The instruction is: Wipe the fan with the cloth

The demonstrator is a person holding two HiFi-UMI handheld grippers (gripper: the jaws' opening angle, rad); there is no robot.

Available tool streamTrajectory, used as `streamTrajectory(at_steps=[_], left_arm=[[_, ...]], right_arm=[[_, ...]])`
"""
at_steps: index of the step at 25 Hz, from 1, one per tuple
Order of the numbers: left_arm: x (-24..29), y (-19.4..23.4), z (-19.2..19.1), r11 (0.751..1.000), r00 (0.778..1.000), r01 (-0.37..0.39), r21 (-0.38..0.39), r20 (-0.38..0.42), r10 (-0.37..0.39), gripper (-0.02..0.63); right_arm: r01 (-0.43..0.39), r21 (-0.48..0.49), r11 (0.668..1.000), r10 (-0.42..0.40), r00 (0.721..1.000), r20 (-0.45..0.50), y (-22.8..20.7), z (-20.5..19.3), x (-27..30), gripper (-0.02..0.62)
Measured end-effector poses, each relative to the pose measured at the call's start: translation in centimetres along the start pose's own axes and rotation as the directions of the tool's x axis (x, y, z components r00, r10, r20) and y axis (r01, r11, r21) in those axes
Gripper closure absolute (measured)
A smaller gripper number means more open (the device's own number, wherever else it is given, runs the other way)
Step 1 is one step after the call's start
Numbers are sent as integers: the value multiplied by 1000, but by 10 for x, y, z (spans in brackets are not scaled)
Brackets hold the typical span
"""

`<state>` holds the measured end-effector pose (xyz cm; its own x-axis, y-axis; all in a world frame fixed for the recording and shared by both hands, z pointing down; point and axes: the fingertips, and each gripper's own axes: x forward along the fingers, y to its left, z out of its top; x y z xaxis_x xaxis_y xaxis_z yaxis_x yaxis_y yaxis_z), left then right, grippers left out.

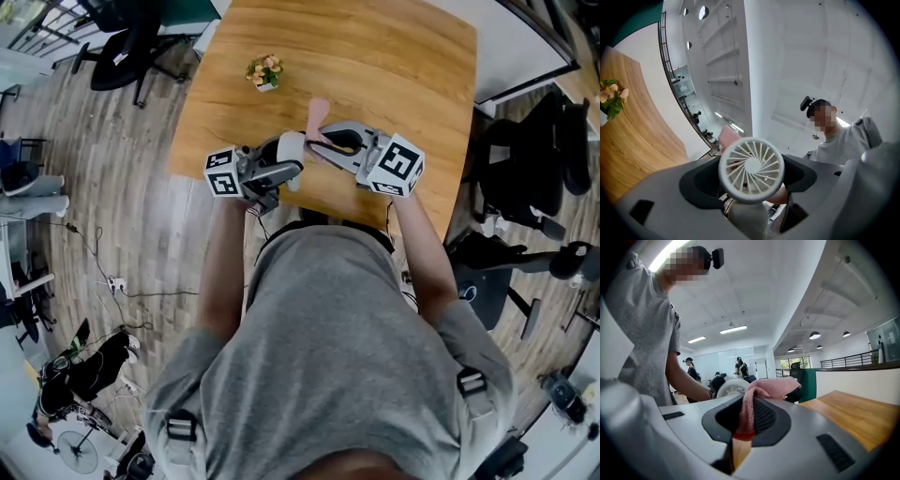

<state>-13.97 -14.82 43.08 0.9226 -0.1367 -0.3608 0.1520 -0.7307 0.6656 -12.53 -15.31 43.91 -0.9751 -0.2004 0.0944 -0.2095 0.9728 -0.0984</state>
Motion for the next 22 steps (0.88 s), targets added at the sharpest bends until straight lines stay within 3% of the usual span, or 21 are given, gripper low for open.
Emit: streamTrajectory(at_steps=[3,8,14,22], left_arm=[[-4,4,9,1000,999,8,-6,39,-8,216],[-14,15,28,999,989,27,-34,148,-22,216],[-15,20,27,1000,996,9,-22,91,-7,216],[-21,28,39,1000,991,-16,-9,135,17,216]], right_arm=[[25,7,1000,-25,999,-25,1,-9,5,557],[-12,87,996,7,998,60,15,-6,21,558],[-6,87,996,3,1000,31,17,-15,24,558],[3,87,996,3,998,-61,25,-43,37,558]])
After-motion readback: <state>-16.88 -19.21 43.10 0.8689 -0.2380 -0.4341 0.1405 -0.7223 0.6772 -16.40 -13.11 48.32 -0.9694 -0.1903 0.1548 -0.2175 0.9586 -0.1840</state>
